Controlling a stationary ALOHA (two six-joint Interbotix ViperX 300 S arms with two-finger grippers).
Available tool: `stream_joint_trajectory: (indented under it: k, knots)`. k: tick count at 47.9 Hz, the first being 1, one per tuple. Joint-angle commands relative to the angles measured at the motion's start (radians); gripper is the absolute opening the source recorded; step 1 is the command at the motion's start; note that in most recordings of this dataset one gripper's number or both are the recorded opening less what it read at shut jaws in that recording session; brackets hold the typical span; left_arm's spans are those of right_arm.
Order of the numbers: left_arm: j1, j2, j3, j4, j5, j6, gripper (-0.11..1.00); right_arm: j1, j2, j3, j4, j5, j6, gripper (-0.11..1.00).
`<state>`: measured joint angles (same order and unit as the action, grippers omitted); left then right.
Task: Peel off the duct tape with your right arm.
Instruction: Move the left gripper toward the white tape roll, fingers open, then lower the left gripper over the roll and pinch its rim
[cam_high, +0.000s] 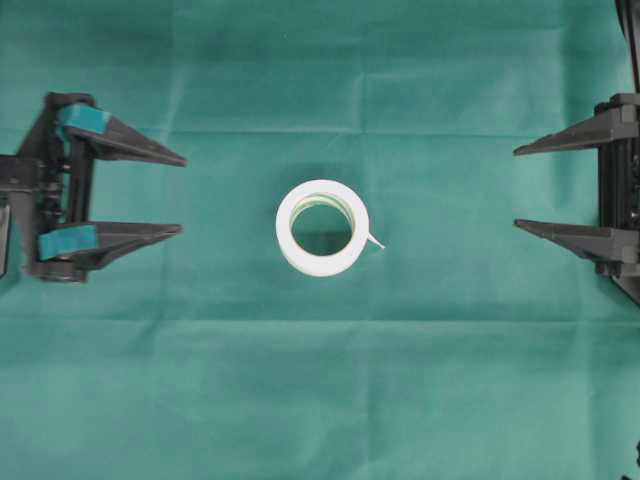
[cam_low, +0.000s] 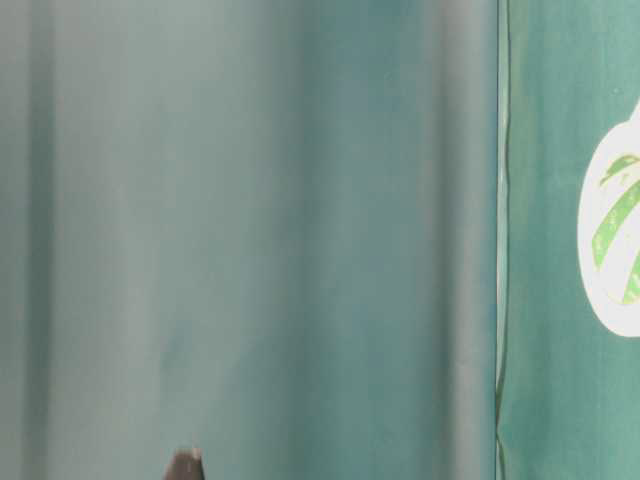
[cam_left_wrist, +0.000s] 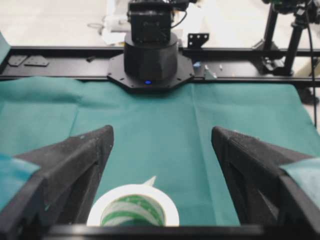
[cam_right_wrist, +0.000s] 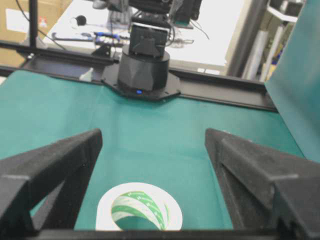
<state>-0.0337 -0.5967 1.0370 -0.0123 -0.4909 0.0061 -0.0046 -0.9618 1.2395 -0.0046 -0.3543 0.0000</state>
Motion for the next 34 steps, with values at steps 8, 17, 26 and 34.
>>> stream_joint_trajectory:
  k: [8,17,26,34]
  knots:
    - [0.005,0.141,-0.117,-0.002,-0.026,0.0,0.93,-0.002,0.008,-0.006,0.0,-0.011,0.0,0.77]
    - [0.003,0.245,-0.193,-0.002,-0.028,0.0,0.93,-0.002,0.006,-0.005,0.0,-0.011,0.002,0.76]
    - [0.003,0.321,-0.255,-0.002,-0.018,-0.002,0.93,-0.002,0.006,-0.002,0.0,-0.011,0.002,0.76]
    - [0.003,0.348,-0.287,-0.002,0.012,-0.002,0.93,-0.002,0.008,0.0,-0.002,-0.011,0.002,0.76]
